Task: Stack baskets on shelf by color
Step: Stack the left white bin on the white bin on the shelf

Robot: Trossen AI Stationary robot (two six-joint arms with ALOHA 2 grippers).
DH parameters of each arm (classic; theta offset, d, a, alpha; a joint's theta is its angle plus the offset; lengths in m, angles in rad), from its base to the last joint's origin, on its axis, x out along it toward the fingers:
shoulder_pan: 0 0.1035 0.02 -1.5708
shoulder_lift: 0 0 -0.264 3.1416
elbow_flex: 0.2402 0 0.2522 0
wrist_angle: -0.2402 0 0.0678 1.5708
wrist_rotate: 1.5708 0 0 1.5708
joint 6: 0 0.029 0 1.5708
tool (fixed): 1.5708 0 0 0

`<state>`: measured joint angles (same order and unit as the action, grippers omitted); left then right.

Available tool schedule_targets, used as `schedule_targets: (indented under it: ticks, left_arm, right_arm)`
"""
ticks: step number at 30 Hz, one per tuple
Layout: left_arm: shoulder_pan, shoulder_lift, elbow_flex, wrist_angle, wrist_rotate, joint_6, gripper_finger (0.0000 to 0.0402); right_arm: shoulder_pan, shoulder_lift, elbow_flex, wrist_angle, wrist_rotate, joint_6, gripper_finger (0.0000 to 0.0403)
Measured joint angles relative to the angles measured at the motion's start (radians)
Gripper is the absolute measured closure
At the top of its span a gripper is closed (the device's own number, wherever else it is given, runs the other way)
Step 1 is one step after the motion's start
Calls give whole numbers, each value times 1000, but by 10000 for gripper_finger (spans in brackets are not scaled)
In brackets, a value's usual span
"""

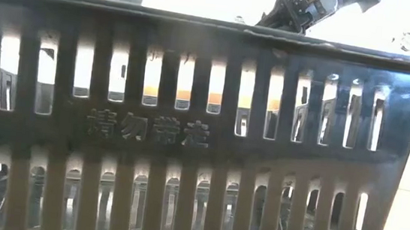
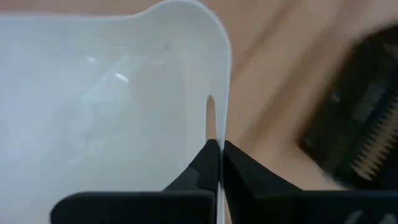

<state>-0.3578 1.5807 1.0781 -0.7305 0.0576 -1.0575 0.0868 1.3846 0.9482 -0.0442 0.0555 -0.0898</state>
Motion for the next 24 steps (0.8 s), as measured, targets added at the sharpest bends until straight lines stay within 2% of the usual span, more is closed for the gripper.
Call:
schedule_targets:
  ticks: [5,9,13,18,21,24]
  left_arm:
    - [-58,-70,53,7,212,56,392]
    - [-118,-108,182,19,246,125,378]
    - [-160,-110,367,-47,131,297,394]
    - [-180,-110,514,-134,-50,546,393]
    - [-177,-109,591,-207,-106,684,397]
    - [-148,-109,640,-213,-134,868,394]
  right_arm:
    - [0,-1,0,-32,0,9,268]
    - [0,-1,0,-52,0,24,268]
    - [0,-9,0,-65,0,30,268]
    - [0,-72,0,-131,0,55,268]
    - [0,-132,0,-173,1,69,268]
    - [1,-195,0,-198,29,71,268]
